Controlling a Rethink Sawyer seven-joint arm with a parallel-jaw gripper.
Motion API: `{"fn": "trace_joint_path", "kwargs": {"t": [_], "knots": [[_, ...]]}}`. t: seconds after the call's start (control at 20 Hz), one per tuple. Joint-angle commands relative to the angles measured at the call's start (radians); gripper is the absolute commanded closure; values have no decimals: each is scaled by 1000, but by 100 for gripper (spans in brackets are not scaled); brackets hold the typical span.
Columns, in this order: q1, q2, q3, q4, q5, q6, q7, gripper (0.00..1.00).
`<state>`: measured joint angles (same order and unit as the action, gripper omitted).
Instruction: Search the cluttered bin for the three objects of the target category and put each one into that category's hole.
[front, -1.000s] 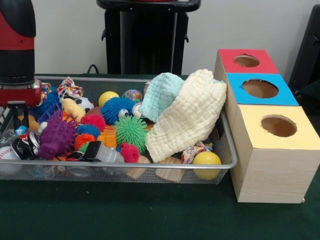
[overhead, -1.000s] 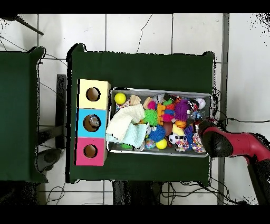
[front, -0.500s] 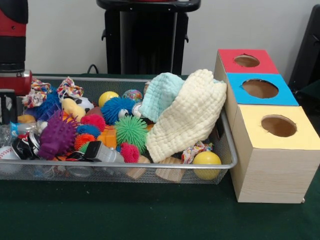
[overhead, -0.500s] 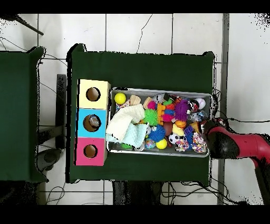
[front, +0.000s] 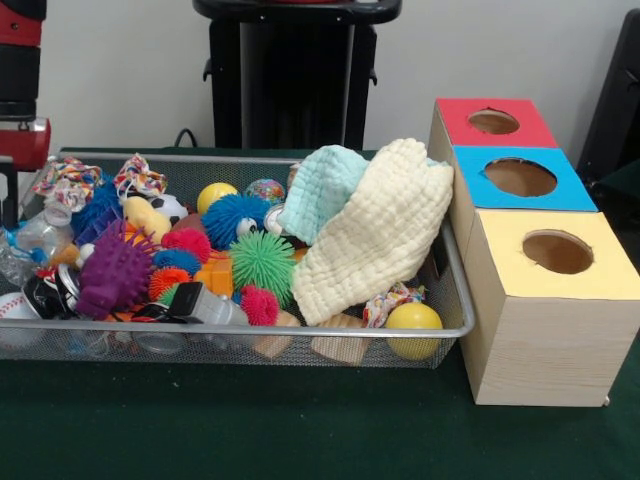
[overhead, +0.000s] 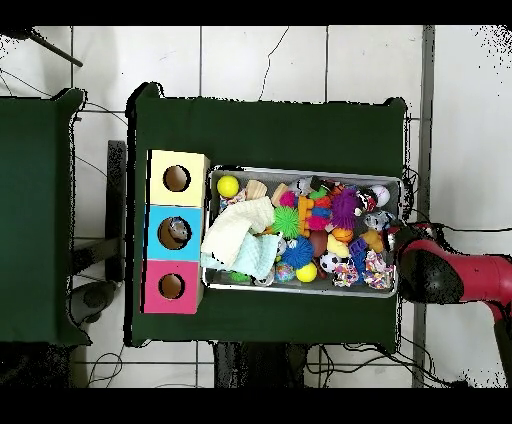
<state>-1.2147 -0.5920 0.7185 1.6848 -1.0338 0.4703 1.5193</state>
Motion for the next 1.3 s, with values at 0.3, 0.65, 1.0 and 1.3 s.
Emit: {"fn": "trace_joint_path", "kwargs": {"t": [0.3, 0.65, 1.0, 1.3], "knots": [[42, 0, -11, 55, 28, 24, -79, 100], [70, -36, -48, 100, 39, 11, -4, 100], [97, -58, -71, 121, 72, 14, 31, 100], [116, -51, -88, 105, 46, -24, 21, 100]]}}
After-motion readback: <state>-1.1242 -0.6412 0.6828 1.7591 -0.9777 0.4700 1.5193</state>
